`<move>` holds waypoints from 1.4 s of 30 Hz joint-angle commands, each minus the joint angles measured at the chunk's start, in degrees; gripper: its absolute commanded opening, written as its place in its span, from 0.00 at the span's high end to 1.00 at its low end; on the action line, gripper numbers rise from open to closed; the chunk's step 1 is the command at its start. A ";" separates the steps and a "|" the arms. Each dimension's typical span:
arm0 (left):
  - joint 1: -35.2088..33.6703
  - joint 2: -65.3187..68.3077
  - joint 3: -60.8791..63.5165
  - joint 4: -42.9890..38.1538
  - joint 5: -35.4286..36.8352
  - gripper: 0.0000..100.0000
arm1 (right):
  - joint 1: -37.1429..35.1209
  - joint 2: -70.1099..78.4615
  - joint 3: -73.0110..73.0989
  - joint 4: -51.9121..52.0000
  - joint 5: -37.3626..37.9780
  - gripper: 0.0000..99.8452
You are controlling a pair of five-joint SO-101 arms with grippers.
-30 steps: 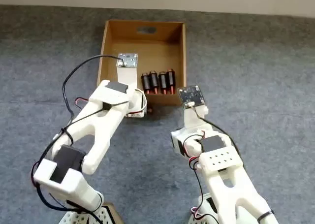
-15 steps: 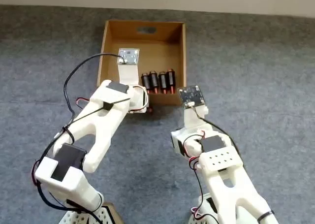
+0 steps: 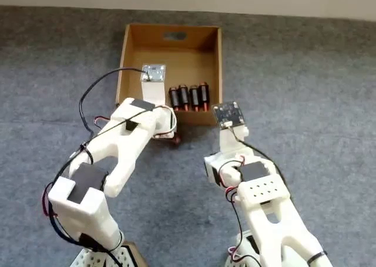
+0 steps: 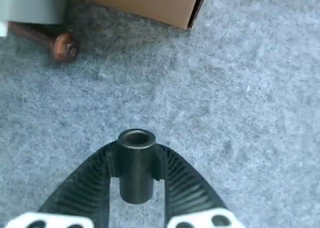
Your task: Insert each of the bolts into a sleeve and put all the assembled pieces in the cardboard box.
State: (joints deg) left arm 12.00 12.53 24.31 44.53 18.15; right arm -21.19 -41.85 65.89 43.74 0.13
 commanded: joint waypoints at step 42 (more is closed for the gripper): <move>9.01 -11.56 7.87 10.46 -55.47 0.86 | 0.66 -1.98 -0.13 -0.57 0.00 0.99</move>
State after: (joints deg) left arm 21.32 3.03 32.22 54.81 -36.88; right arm -21.19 -41.85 65.89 43.74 0.13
